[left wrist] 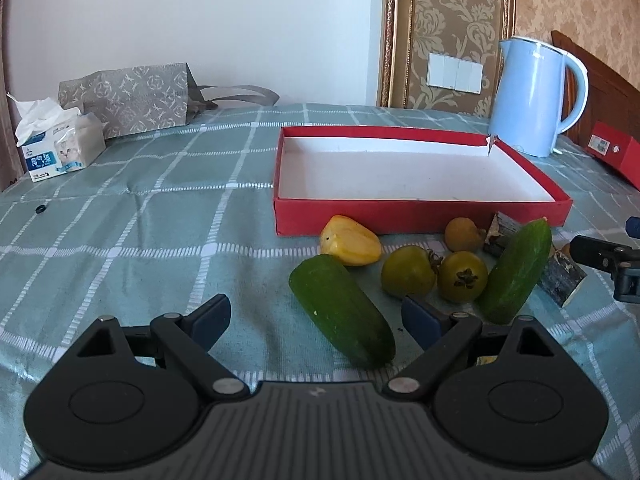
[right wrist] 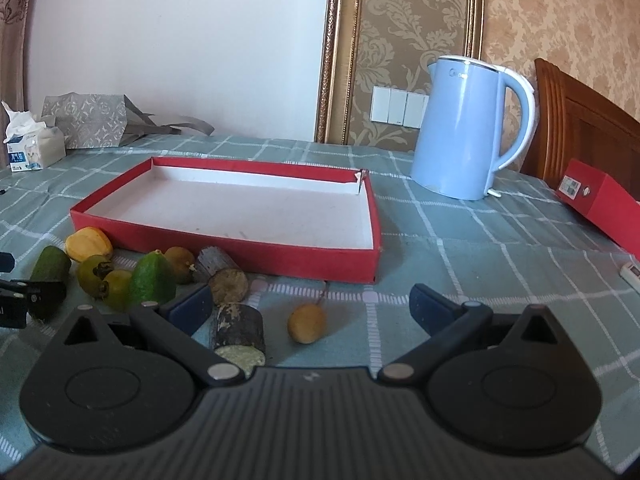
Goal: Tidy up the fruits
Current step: 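Move both tools toward the fruits in front of the red tray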
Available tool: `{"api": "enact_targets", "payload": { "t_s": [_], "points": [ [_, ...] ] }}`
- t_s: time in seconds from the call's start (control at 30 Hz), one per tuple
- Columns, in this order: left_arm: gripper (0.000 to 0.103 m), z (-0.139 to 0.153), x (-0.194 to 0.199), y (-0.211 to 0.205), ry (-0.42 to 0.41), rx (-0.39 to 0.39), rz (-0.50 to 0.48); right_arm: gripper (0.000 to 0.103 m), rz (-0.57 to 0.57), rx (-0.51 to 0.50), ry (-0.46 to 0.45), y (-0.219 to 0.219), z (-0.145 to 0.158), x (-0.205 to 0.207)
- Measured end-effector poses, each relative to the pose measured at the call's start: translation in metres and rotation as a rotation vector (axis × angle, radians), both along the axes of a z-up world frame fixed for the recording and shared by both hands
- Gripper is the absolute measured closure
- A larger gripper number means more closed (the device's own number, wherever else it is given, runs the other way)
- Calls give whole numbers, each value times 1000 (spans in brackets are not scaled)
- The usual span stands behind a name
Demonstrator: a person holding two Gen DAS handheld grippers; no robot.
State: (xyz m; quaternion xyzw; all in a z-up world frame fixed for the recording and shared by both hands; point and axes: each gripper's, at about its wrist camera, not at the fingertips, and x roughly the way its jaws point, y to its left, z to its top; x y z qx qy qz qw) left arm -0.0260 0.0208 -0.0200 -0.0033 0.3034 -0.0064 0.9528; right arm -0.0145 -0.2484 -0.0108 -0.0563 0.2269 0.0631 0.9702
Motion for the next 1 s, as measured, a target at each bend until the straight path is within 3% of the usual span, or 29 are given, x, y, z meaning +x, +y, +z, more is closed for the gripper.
{"api": "enact_targets", "payload": {
  "t_s": [0.43,0.87,1.0],
  "points": [
    [10,-4,5,1,14,4,-26,0,-13,39,28,-7,-3,4],
    [10,-6,17,-5,45,10,66,0,-18,58,24,-9,-5,4],
    [10,-7,17,-14,36,59,70,0,-50,74,4,-18,-1,2]
  ]
}}
